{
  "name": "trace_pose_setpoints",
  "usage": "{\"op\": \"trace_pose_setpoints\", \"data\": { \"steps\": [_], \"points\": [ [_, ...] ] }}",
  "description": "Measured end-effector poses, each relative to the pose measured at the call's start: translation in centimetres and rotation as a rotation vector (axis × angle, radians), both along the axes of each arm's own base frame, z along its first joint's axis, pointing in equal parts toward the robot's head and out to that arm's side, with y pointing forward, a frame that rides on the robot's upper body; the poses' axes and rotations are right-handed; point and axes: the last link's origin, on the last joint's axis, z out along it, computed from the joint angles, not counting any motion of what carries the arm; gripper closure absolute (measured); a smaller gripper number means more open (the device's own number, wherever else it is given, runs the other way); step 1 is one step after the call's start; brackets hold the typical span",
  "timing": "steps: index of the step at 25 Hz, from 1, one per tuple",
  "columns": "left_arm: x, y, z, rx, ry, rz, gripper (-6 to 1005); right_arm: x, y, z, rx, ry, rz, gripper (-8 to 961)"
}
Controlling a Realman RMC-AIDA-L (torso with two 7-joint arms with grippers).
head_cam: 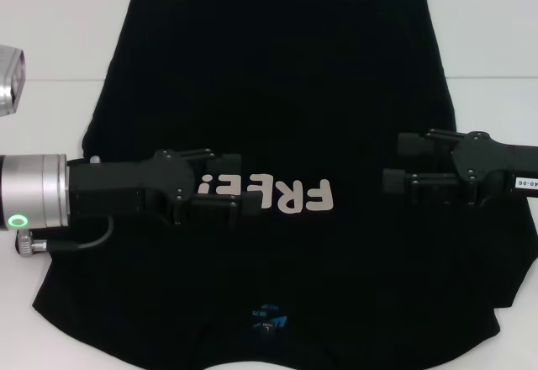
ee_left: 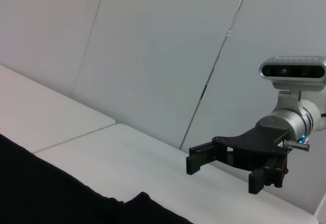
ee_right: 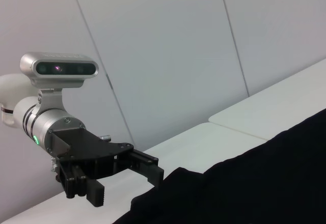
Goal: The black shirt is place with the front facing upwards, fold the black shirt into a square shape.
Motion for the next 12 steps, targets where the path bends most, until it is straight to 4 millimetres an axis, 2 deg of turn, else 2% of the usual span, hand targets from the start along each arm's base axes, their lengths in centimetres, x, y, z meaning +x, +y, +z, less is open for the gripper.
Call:
{"op": "trace_pose_setpoints", "data": {
  "steps": [12],
  "points": [
    [-0.04,0.19,0.21,0.013,-0.008,0.013,124,-0.01,-0.04,-0.04,0.002,0.005,-0.002,24]
  ]
}}
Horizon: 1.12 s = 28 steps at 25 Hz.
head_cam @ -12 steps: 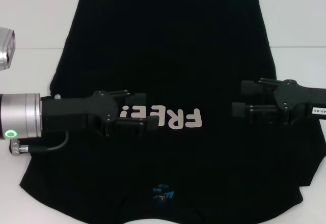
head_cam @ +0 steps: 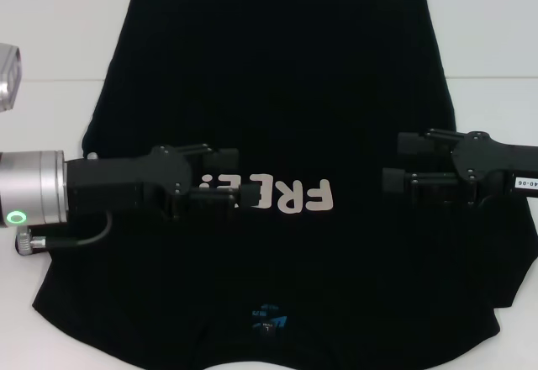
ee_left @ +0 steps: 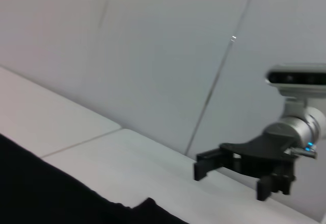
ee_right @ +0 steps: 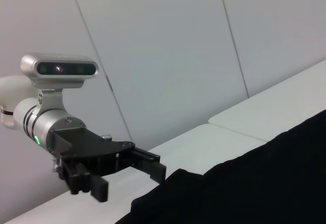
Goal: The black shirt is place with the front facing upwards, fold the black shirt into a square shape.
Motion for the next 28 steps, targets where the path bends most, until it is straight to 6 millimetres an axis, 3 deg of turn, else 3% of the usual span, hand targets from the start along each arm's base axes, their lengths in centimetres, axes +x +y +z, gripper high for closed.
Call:
{"op": "trace_pose_setpoints", "data": {
  "steps": [4,8,17,28],
  "points": [
    [-1.3,0.9,0.6,0.033,-0.009,0.149,124,-0.1,0.0,0.0,0.002,0.003,0.000,24],
    [-3.9,1.1,2.5,0.064,-0.046,0.366,124,-0.4,0.2,-0.1,0.006,0.009,0.004,23],
    [-9.2,-1.4,7.4,0.019,-0.042,0.718,123,-1.0,0.4,-0.5,0.005,0.023,0.011,23],
    [-13.1,-3.2,9.1,-0.027,0.096,0.989,123,-1.3,0.6,-0.3,0.020,0.041,0.013,24]
  ]
}}
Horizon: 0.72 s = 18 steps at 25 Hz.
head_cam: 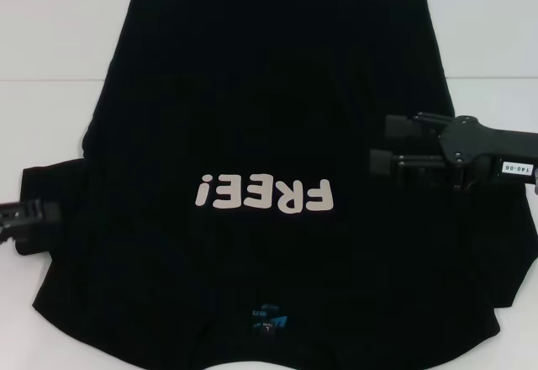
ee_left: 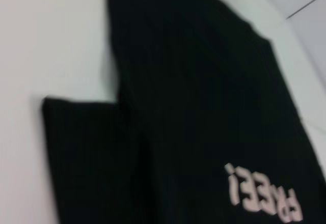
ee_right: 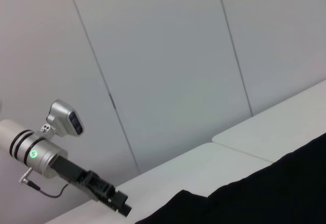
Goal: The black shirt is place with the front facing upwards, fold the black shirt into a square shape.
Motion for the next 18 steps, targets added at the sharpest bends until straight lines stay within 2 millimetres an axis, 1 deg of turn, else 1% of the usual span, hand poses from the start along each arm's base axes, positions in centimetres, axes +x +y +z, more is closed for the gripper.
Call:
{"op": "trace_pose_setpoints", "data": {
  "steps": [7,18],
  "points": [
    [-0.1,0.4,0.1,-0.108,0.079,0.058,123,0.1,0.1,0.5,0.014,0.003,-0.003,24],
    [0.1,1.8,-1.0,-0.178,0.156,0.066,124,0.4,0.2,0.9,0.037,0.011,-0.014,23]
  ]
}}
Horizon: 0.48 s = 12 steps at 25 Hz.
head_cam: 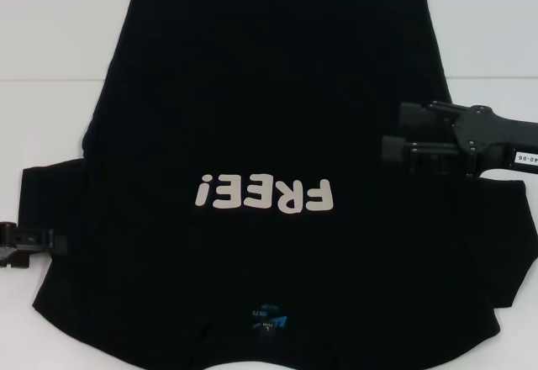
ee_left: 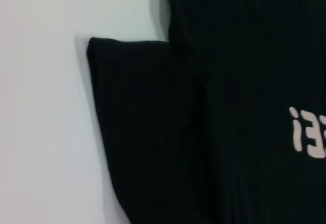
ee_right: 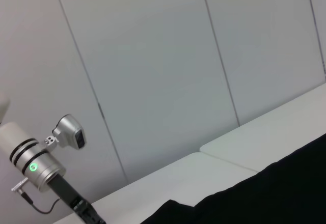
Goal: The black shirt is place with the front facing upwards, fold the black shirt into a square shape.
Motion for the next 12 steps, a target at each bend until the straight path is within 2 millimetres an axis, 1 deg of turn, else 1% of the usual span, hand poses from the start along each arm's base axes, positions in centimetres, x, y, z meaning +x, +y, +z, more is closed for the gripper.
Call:
{"op": "trace_pose_setpoints", "data": {
  "steps": [12],
  "points": [
    [-0.13,0.52,-0.36,-0.006,0.028,0.013,124,0.19,-0.03,0.28,0.016,0.013,-0.007,23]
  ]
}}
